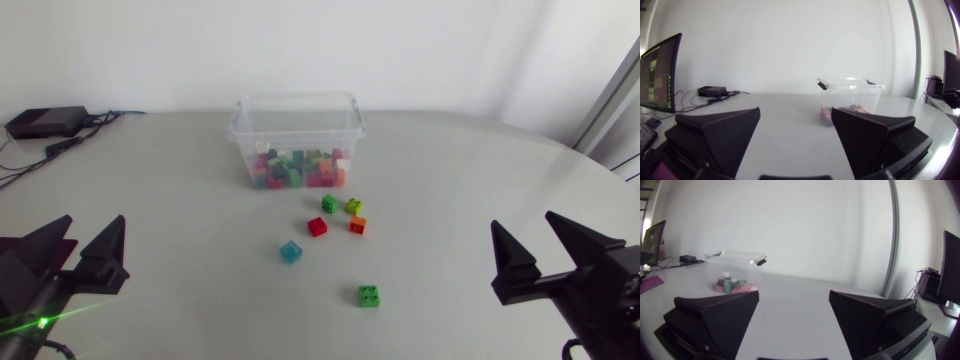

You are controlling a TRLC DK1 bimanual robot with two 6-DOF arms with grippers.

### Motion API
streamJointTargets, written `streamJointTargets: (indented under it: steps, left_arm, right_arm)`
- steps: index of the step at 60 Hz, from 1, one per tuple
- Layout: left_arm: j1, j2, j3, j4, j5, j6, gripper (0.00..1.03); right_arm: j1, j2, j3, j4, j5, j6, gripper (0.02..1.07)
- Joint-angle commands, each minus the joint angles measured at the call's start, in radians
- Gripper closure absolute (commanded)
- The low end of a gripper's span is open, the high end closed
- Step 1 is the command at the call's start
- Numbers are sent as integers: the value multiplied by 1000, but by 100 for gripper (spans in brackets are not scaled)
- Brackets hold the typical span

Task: Place the duplo bricks in the container

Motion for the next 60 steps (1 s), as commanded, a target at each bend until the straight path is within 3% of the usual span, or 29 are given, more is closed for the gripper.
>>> streamJointTargets:
  steps: [1,23,34,53,60]
  left_arm:
    - [-11,49,91,-10,-1,-4,4]
    - [-146,494,352,-42,-4,-8,7]
    - [-235,751,456,-77,-15,-2,8]
    - [-358,1202,705,-295,-17,59,8]
    - [-411,1328,774,-324,-17,157,7]
  right_arm:
    - [-2,25,66,-6,2,6,6]
    - [24,391,287,-8,-1,6,6]
    - [61,528,374,-71,0,6,7]
    - [77,737,512,-255,3,6,7]
    - [105,778,546,-316,0,-12,7]
